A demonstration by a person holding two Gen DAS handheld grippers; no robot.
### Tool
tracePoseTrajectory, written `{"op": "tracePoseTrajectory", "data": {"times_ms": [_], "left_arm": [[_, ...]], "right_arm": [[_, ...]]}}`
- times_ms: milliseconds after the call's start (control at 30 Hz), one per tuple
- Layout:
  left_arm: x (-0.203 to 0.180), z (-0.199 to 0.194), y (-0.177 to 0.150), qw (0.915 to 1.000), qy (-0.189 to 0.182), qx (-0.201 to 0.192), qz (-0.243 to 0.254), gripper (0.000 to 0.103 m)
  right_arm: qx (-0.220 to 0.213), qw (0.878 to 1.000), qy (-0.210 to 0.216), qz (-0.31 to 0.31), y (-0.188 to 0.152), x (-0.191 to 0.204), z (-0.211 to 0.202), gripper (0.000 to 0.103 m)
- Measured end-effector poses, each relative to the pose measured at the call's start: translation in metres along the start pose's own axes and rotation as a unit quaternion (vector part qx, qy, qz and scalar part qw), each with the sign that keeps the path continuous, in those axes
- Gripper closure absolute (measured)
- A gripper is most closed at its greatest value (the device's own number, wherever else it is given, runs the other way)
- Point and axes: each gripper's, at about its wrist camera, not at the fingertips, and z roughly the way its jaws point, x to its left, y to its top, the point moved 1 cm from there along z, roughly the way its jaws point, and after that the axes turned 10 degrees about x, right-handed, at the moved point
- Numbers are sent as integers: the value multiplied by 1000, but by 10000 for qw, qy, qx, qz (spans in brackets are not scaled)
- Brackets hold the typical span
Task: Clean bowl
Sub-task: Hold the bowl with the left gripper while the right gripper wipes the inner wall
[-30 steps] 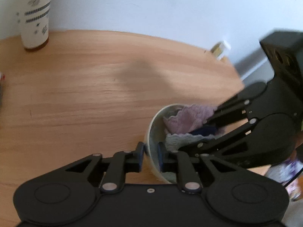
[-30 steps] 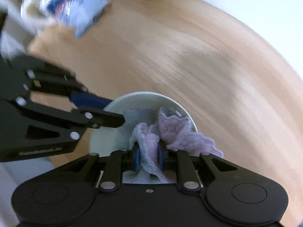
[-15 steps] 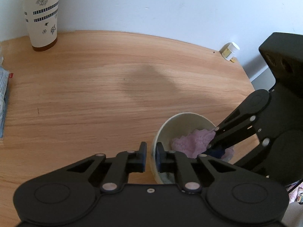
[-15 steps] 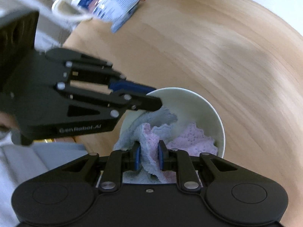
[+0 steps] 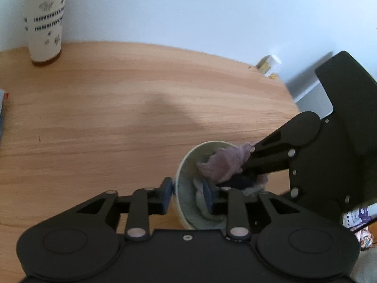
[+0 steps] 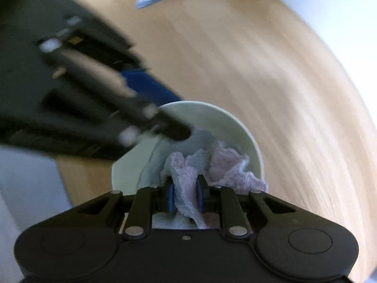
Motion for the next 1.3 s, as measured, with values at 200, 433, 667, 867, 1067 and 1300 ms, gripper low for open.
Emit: {"op": "tracePoseTrajectory", "data": {"times_ms": [200, 433, 667, 867, 1067, 1300], "left_arm": [[10, -31, -19, 9974, -415, -571, -128, 37], [33, -37, -27, 9950, -154, -687, -708, 59], [39, -21, -26, 9932, -398, -500, -978, 80], [33, -12, -22, 9942, -505, -384, -868, 87], [36, -11, -21, 9935, -546, -338, -935, 87], [34, -10, -19, 9945, -444, -280, -908, 87]], "right_arm": [[-1097, 9852, 783, 1061, -27, -24, -34, 82], [-2101, 9386, 1691, 2150, -41, -50, -37, 82], [-2014, 9402, 1822, 2058, -30, -50, -15, 82], [-1907, 9472, 1684, 1952, -28, -45, -1, 82], [-1805, 9569, 1464, 1742, -21, -38, 5, 82], [-1582, 9703, 1153, 1418, -20, -28, 15, 82]]}}
